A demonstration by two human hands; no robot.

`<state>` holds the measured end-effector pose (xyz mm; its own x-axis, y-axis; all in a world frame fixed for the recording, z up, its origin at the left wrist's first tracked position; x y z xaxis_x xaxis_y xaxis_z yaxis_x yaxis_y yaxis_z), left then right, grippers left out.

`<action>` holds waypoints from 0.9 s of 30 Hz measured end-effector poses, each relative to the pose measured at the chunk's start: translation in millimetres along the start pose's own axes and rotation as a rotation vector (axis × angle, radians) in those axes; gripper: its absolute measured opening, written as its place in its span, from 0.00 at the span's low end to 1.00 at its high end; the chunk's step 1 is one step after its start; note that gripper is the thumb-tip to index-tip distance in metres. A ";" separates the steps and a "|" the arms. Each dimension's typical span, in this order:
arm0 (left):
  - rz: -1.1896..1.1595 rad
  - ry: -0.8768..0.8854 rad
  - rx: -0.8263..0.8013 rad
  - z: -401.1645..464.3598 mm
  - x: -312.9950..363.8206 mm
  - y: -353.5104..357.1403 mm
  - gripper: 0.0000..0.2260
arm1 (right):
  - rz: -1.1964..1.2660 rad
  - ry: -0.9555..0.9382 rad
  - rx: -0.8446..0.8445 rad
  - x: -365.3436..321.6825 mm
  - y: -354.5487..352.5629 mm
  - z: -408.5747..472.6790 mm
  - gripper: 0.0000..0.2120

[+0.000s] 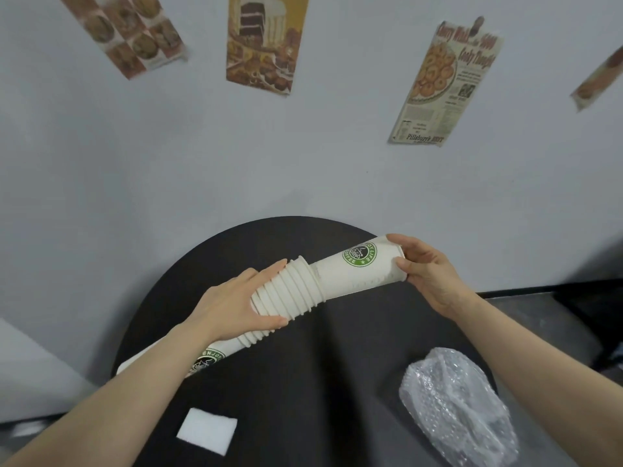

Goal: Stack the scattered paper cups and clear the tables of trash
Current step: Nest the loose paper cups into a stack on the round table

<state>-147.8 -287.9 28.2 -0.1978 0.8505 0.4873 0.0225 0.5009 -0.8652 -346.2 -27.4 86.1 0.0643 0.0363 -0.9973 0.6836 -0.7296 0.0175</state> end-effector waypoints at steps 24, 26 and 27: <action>-0.510 0.110 0.215 -41.5 64.2 -5.9 0.42 | 0.033 0.013 0.105 10.0 115.0 -100.1 0.44; -0.606 0.134 0.201 -39.5 70.0 -4.0 0.43 | 0.090 0.020 0.040 10.2 123.2 -99.4 0.40; -0.647 0.153 0.187 -39.3 73.1 -2.7 0.43 | 0.095 0.000 0.016 8.1 126.3 -98.2 0.37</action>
<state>-123.8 -220.8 70.9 0.0266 0.4094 0.9120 -0.2251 0.8913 -0.3936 -187.9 -52.2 87.2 0.1282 -0.0340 -0.9912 0.6631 -0.7403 0.1111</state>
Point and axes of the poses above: each hand's wrist, its own z-axis towards the middle knuckle, its own y-axis out of the palm, x = y × z, the point moved 2 cm from there along z, towards the middle knuckle, and after that the axes turned 5 degrees about -x, right-handed, at the moved point
